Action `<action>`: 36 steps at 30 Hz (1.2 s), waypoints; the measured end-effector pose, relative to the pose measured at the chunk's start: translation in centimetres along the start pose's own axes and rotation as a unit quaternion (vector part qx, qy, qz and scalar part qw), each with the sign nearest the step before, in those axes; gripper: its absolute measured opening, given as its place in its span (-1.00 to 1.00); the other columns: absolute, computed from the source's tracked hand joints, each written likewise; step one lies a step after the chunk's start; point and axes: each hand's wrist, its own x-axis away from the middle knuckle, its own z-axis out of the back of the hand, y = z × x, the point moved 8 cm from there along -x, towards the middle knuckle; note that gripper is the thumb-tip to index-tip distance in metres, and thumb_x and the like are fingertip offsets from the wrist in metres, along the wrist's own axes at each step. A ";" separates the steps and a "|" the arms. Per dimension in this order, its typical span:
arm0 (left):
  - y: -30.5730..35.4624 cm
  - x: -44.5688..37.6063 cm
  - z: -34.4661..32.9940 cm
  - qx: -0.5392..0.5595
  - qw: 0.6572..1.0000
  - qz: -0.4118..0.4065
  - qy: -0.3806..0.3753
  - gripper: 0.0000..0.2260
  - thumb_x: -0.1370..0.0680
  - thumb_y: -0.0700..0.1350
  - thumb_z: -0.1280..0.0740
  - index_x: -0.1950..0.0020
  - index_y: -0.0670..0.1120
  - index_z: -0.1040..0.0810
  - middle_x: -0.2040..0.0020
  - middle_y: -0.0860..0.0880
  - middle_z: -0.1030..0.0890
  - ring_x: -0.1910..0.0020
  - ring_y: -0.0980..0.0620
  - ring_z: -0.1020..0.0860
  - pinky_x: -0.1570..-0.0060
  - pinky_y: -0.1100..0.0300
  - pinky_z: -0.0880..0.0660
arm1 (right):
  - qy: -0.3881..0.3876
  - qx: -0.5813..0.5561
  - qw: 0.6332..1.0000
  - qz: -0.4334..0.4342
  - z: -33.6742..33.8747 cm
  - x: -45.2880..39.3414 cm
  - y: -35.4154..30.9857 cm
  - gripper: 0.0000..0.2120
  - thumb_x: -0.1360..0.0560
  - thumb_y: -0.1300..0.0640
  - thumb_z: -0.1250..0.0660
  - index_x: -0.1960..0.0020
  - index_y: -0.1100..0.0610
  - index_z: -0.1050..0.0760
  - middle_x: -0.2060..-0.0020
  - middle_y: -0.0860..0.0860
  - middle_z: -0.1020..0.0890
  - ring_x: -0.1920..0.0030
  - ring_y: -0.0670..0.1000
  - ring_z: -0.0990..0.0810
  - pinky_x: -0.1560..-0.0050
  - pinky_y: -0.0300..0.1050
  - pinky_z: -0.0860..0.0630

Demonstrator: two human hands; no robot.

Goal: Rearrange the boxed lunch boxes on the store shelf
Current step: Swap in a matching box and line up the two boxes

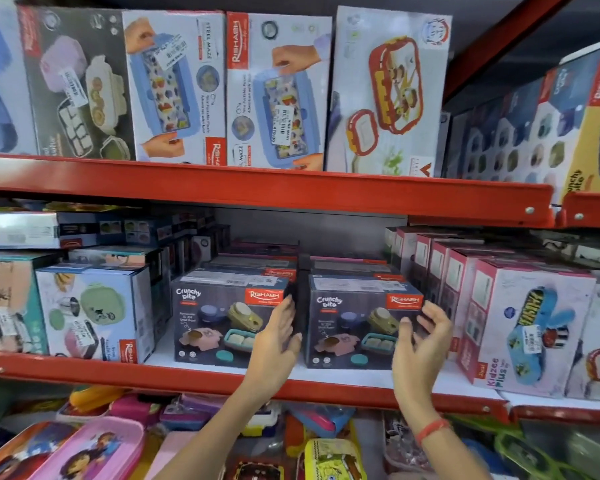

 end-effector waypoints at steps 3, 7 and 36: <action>0.6 1.2 3.3 0.019 0.999 -0.031 0.019 -0.61 -0.57 -0.33 -0.21 -0.37 -0.05 -0.42 -0.25 0.10 -0.59 -0.26 0.24 -0.53 -0.30 0.30 -0.42 | -0.058 -0.061 0.996 0.027 -4.2 3.9 -3.5 -0.78 -0.55 0.24 -0.25 -0.20 0.14 -0.40 -0.13 0.05 -0.51 -0.12 -0.06 -0.52 -0.06 -0.40 -0.46; 0.9 1.6 6.7 0.052 0.996 -0.052 0.053 -0.77 -0.56 -0.31 -0.27 -0.15 -0.12 -0.59 -0.02 0.01 -0.73 -0.06 0.09 -0.67 -0.16 0.14 -0.57 | -0.159 -0.085 0.984 0.019 -10.3 8.0 -5.0 -0.82 -0.56 0.21 -0.24 -0.16 0.07 -0.44 -0.09 -0.02 -0.55 -0.13 -0.13 -0.53 -0.06 -0.41 -0.45; -4.3 4.8 18.7 -0.032 0.985 0.031 0.166 -0.59 -0.63 0.09 -0.06 -0.49 0.12 -0.26 -0.36 0.23 -0.39 -0.33 0.25 -0.36 -0.31 0.28 -0.28 | -0.297 0.046 0.948 -0.102 -15.2 14.6 -3.8 -0.40 -0.56 -0.20 -0.06 -0.53 -0.19 0.08 -0.47 -0.20 -0.27 -0.41 -0.15 -0.27 -0.41 -0.11 -0.22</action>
